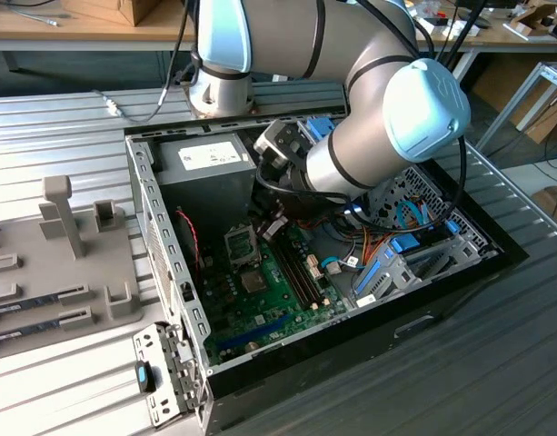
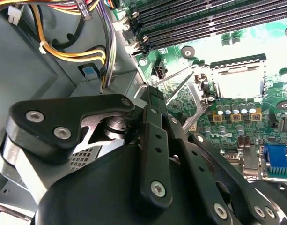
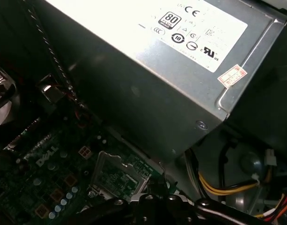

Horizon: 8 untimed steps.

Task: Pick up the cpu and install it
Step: 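Close the cpu cover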

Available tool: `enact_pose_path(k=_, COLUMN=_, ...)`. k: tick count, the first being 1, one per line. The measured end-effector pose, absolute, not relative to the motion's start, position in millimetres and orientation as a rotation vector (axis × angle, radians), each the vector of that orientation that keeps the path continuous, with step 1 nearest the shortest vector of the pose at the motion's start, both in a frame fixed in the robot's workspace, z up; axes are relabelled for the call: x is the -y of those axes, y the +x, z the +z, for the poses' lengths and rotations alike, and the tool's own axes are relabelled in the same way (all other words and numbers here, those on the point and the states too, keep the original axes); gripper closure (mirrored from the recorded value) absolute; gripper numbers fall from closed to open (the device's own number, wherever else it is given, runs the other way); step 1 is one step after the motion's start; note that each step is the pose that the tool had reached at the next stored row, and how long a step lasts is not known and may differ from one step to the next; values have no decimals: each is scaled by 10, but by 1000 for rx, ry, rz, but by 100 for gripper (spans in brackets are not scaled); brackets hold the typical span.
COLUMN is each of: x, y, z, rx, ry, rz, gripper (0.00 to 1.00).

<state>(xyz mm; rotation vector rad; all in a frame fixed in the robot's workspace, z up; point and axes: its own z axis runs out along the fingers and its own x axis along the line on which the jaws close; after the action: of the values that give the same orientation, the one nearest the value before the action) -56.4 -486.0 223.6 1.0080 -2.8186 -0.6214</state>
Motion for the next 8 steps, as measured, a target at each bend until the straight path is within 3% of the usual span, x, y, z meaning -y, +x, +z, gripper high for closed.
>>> enact_pose_path(k=8, x=4919, y=-564, z=2313, rx=2819, ry=1008, rz=-625, gripper=89)
